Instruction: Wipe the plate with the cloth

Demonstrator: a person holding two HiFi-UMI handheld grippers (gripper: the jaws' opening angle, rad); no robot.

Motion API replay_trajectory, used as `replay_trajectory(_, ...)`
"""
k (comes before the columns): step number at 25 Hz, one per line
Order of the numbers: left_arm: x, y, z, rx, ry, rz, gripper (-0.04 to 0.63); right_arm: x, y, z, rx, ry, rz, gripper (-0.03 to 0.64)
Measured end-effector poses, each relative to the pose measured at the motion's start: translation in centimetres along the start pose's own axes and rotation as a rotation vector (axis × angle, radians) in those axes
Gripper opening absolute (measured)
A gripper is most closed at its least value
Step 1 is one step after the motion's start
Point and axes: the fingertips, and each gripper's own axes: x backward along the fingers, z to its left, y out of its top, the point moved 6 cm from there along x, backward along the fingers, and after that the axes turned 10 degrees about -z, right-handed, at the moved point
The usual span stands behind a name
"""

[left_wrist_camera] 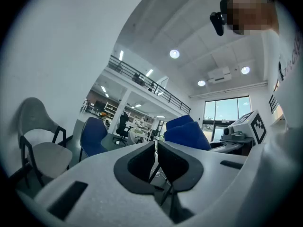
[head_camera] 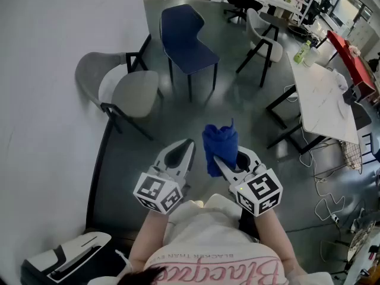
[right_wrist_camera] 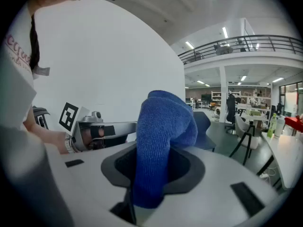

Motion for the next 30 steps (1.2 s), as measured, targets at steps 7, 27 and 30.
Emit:
replay_trajectory(7,-0.8,0.4,-0.8,-0.011,-0.028,0.011,0.019,1.0,0.2,-0.7,-0.032,-0.028,-0.011,0.114)
replay_trajectory(27,-10.8,-1.5,1.9,-0.046,-0.071,0.044,0.02,-2.7,-0.7,-10.0,-0.103,-0.072,-0.034,0.114)
replay_trajectory(30,-13.8,-1.3,2.9,-0.059,-0.078,0.037,0.019,-3.9,-0.2,-12.7,-0.115,-0.089,-0.036,0.114)
